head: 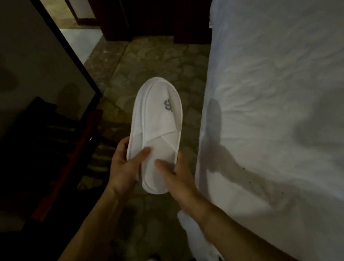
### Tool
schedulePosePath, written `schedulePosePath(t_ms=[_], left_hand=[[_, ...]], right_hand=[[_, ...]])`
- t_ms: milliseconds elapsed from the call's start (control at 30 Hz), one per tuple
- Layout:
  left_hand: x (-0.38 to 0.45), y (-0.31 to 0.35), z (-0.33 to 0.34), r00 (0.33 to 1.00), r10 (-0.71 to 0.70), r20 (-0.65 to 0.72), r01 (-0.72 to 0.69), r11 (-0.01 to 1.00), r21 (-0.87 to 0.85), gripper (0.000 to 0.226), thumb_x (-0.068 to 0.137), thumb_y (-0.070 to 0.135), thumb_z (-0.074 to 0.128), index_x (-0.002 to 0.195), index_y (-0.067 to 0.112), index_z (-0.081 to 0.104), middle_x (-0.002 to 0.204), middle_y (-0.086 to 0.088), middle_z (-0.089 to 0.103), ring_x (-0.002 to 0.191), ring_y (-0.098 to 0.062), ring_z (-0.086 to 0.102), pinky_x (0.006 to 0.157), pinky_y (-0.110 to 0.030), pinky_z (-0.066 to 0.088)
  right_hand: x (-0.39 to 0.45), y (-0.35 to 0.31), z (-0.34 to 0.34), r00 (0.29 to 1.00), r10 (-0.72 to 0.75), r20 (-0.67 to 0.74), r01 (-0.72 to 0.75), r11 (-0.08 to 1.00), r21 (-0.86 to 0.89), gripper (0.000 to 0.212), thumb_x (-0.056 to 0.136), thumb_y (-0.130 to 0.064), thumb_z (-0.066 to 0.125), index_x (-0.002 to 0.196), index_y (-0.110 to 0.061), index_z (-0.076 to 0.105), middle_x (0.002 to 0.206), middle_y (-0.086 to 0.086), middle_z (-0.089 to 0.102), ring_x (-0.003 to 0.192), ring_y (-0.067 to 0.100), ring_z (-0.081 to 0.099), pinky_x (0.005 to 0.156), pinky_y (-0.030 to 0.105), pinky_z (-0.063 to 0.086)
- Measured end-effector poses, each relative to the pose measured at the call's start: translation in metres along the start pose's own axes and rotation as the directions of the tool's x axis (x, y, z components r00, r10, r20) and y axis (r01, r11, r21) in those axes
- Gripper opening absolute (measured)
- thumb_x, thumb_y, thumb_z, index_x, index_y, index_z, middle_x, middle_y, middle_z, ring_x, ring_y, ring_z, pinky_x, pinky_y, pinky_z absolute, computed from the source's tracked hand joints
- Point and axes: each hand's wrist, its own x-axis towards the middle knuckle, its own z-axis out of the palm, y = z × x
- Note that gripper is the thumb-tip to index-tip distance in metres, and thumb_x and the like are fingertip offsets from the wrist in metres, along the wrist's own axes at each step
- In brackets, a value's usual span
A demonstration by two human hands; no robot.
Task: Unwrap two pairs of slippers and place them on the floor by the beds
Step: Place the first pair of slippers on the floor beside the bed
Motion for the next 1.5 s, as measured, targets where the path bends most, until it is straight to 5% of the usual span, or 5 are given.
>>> schedulePosePath(t_ms=[233, 467, 867, 1067, 1500], left_hand=[[0.026, 0.024, -0.079, 0.975, 0.008, 0.221, -0.069, 0.96, 0.272, 0.049, 0.075, 0.015, 0.078, 0.12, 0.025, 0.062, 0.114, -0.001, 0.067, 0.104, -0.023, 0.066, 0.074, -0.034, 0.058], [0.052, 0.072, -0.133, 0.819, -0.166, 0.549, -0.16, 0.853, 0.497, 0.045, 0.073, 0.017, 0.08, 0.115, 0.028, 0.069, 0.111, 0.002, 0.072, 0.101, -0.016, 0.07, 0.077, -0.029, 0.057], [0.073, 0.09, -0.153, 0.862, 0.229, 0.451, -0.503, 0.491, 0.711, 0.054, 0.07, 0.042, 0.081, 0.119, 0.032, 0.059, 0.117, 0.01, 0.062, 0.113, -0.015, 0.059, 0.096, -0.033, 0.049], [0.051, 0.032, -0.137, 0.995, 0.076, 0.06, -0.094, 0.91, 0.403, 0.131, 0.045, 0.059, 0.086, 0.15, 0.04, 0.01, 0.153, -0.004, 0.037, 0.136, -0.027, 0.042, 0.106, -0.054, 0.042], [0.048, -0.018, -0.152, 0.944, -0.156, 0.291, 0.111, 0.98, 0.164, 0.038, 0.088, 0.022, 0.067, 0.123, 0.016, 0.055, 0.12, -0.008, 0.066, 0.109, -0.03, 0.065, 0.091, -0.049, 0.055]], right_hand=[[0.021, -0.047, -0.008, 0.952, -0.285, -0.113, 0.223, 0.897, -0.381, 0.1, 0.074, -0.054, 0.072, 0.151, -0.025, 0.015, 0.153, 0.01, 0.027, 0.137, 0.028, 0.032, 0.111, 0.043, 0.032], [0.036, -0.131, 0.017, 0.745, -0.331, 0.58, 0.595, -0.064, -0.801, 0.097, 0.077, -0.063, 0.063, 0.153, -0.029, 0.012, 0.16, 0.004, 0.018, 0.147, 0.029, 0.012, 0.119, 0.046, 0.015], [0.041, -0.095, 0.063, 0.828, -0.203, 0.523, 0.529, 0.592, -0.609, 0.036, 0.079, -0.039, 0.074, 0.106, -0.022, 0.056, 0.099, -0.005, 0.062, 0.087, 0.01, 0.059, 0.069, 0.023, 0.046], [0.033, -0.061, 0.075, 0.976, -0.166, 0.142, 0.185, 0.973, -0.138, 0.053, 0.069, -0.047, 0.078, 0.114, -0.022, 0.064, 0.107, 0.0, 0.073, 0.099, 0.018, 0.069, 0.09, 0.042, 0.056], [0.01, 0.01, 0.096, 0.968, -0.009, -0.249, -0.001, 0.999, -0.039, 0.025, 0.102, -0.034, 0.036, 0.104, -0.015, 0.052, 0.092, -0.001, 0.055, 0.096, 0.022, 0.053, 0.083, 0.032, 0.04]])
